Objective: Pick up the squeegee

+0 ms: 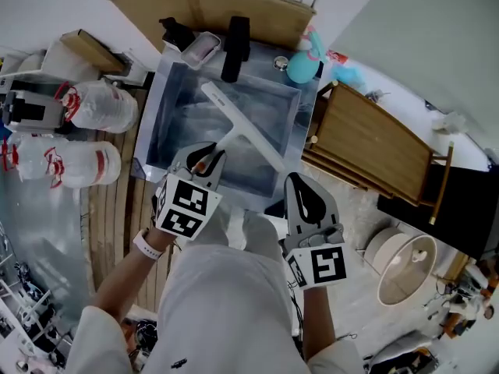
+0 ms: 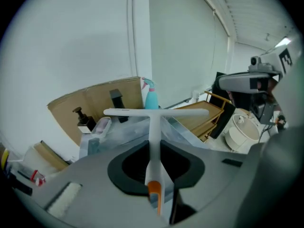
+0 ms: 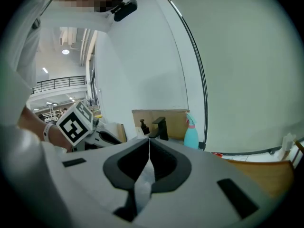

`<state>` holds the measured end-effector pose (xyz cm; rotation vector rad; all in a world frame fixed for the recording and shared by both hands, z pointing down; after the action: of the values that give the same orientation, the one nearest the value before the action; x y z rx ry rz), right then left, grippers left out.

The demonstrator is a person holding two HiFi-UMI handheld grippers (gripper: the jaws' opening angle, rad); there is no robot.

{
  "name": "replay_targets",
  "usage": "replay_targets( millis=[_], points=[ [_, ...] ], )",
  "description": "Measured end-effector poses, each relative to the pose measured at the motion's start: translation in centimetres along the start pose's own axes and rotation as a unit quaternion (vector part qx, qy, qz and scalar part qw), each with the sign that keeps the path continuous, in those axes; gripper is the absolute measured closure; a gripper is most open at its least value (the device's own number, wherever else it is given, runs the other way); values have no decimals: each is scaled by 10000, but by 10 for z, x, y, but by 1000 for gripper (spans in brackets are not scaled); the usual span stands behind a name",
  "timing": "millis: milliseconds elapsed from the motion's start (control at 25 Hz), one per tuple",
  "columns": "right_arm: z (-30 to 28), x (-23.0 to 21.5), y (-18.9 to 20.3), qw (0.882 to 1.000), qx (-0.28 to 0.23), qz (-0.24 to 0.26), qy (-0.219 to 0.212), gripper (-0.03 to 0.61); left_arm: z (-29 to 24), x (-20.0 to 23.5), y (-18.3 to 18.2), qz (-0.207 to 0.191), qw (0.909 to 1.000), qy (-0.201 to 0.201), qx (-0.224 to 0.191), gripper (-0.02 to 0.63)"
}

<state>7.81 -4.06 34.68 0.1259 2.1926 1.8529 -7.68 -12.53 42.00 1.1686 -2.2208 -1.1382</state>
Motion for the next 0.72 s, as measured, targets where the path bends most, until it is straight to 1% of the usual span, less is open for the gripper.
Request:
replay_targets(
  millis=[160,280,480,560,640,720],
  points=[
    [5,4,-15,9999,-108,90,-9,572,23,6,-14,388,9970,-598,-288,545],
    [7,10,-25,9997,-191,117,-22,572,43,10,-20,609,9931,-905,-439,545],
    [6,16,-39,9992,-340,182,-73,572,72,17,-26,887,9846,-1318,-734,545],
    [7,19,-43,9991,-374,200,-88,572,83,19,-26,1063,9799,-1471,-828,545],
    [8,22,-44,9990,-383,215,-116,572,90,19,-24,1234,9759,-1564,-885,545],
    [9,24,-43,9990,-367,237,-115,572,96,19,-22,1316,9735,-1627,-917,545]
  ],
)
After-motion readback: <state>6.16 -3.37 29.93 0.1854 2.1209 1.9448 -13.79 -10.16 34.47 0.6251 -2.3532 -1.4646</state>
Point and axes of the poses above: the fingertips, and each gripper's own axes: z backward along the fingers, x to its left, y out of its underside, the point moved 4 cm from there along z, backward along the fingers, and after that the axes turned 11 degrees about -x, right-handed, at the moved point
